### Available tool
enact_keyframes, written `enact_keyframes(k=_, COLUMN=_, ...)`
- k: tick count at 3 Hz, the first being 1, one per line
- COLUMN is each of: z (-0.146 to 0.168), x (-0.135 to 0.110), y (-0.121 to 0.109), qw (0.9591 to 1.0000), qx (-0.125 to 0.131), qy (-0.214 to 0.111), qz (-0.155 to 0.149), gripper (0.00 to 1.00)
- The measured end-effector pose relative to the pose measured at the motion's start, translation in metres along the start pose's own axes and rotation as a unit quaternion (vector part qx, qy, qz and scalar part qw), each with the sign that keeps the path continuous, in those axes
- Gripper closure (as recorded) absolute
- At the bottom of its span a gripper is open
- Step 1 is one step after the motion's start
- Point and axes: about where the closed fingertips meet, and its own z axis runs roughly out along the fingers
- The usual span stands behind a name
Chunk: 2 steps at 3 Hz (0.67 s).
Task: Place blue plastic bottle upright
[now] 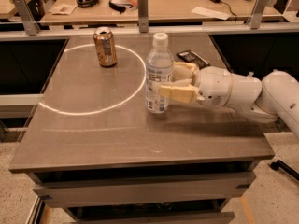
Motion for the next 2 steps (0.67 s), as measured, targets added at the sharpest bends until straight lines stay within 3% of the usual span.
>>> enact_keyframes(k=2, z=-0.0040, x=0.0067, y=0.0123, qw=0.9985, qx=-0.052, qy=-0.004, qz=-0.016, gripper=1.00)
